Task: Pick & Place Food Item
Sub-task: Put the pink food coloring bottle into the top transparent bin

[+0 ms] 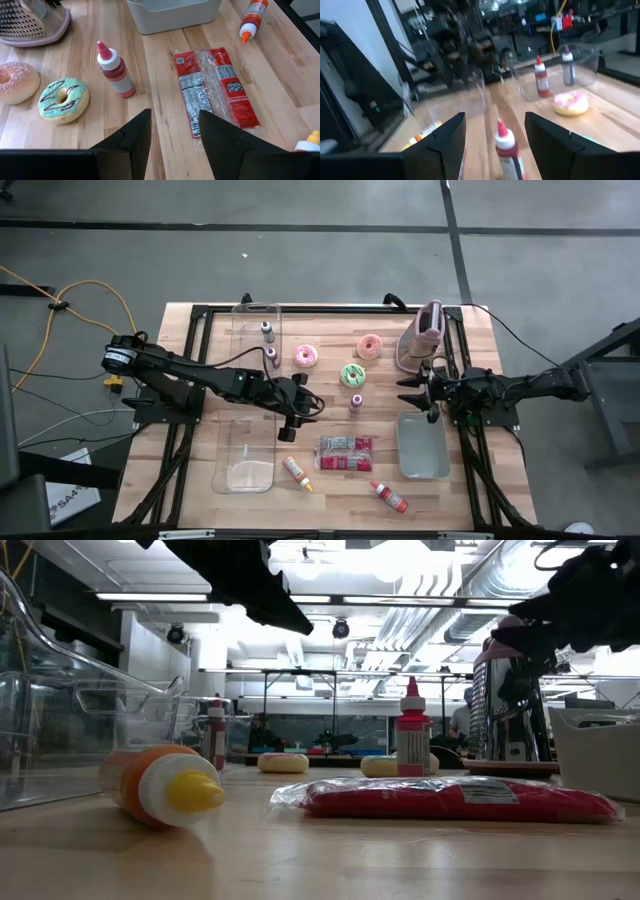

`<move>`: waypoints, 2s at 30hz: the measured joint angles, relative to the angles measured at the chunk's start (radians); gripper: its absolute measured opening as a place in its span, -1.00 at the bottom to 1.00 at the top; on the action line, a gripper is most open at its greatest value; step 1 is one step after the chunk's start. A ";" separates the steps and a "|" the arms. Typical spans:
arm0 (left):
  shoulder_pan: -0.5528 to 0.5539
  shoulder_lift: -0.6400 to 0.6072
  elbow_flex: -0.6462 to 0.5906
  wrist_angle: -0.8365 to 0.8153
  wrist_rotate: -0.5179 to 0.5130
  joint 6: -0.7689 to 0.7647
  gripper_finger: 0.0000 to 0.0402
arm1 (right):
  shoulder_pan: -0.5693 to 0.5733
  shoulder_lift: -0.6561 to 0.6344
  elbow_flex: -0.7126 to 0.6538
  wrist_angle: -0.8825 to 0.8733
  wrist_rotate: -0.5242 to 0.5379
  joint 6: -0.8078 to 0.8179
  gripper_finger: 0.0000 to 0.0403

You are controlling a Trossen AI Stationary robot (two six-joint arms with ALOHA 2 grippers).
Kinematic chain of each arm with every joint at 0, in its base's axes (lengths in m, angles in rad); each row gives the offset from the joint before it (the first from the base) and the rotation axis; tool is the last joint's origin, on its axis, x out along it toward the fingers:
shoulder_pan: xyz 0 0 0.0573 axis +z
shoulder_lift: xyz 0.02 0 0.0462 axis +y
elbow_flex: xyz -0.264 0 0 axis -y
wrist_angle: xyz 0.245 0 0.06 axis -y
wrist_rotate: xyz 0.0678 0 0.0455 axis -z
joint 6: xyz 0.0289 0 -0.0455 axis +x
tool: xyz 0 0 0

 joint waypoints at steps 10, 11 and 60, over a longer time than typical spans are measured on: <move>0.000 0.000 0.000 0.012 0.000 0.000 -0.22 | 0.000 0.193 0.123 0.008 0.022 -0.072 -0.04; 0.000 0.000 0.000 0.014 0.000 0.000 -0.22 | 0.000 0.217 0.131 0.006 0.034 -0.078 -0.04; 0.000 0.000 -0.001 0.028 0.000 0.000 -0.22 | 0.068 1.205 0.359 0.240 0.104 -0.069 -0.04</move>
